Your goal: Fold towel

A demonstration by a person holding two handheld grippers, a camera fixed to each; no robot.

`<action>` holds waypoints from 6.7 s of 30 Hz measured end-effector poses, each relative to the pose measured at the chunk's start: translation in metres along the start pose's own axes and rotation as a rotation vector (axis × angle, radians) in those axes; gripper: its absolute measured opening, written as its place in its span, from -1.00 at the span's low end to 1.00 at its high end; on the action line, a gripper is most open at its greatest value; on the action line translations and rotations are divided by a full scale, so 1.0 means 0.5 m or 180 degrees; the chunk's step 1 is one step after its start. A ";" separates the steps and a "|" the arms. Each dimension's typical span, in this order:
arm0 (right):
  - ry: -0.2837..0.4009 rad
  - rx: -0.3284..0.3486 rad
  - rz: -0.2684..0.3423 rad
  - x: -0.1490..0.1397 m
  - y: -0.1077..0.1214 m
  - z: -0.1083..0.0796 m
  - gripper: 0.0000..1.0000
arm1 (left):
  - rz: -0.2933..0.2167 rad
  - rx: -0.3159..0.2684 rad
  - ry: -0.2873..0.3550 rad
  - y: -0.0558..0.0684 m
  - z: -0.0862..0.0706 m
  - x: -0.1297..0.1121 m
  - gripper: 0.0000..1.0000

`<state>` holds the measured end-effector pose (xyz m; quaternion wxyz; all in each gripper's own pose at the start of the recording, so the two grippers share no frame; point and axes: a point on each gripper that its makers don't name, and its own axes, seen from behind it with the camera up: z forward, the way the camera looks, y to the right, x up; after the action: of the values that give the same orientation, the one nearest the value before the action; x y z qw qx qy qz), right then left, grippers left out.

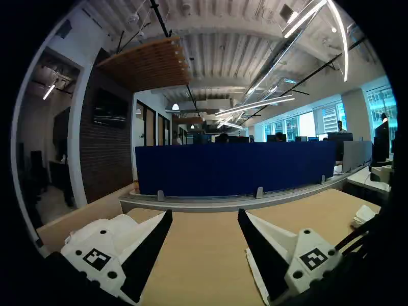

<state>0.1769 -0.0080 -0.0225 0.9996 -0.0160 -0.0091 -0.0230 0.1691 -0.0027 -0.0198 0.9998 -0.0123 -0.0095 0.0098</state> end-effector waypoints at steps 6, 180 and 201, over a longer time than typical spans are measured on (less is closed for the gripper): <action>-0.0143 0.0107 -0.0068 0.005 -0.014 0.002 1.00 | 0.0023 -0.0120 -0.0129 0.014 0.006 0.014 0.91; -0.2579 0.2047 -0.0679 -0.578 -0.208 -0.177 -0.70 | 0.0948 -0.2077 -0.2605 0.333 -0.133 -0.563 -0.82; -0.2496 0.2053 -0.0692 -0.481 -0.199 -0.237 -0.71 | 0.0752 -0.2029 -0.2675 0.334 -0.210 -0.488 -0.82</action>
<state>-0.0657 -0.1003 -0.1424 0.8670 0.2864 -0.3912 -0.1150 -0.0762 0.1571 -0.1336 0.8487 -0.3111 -0.4097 0.1229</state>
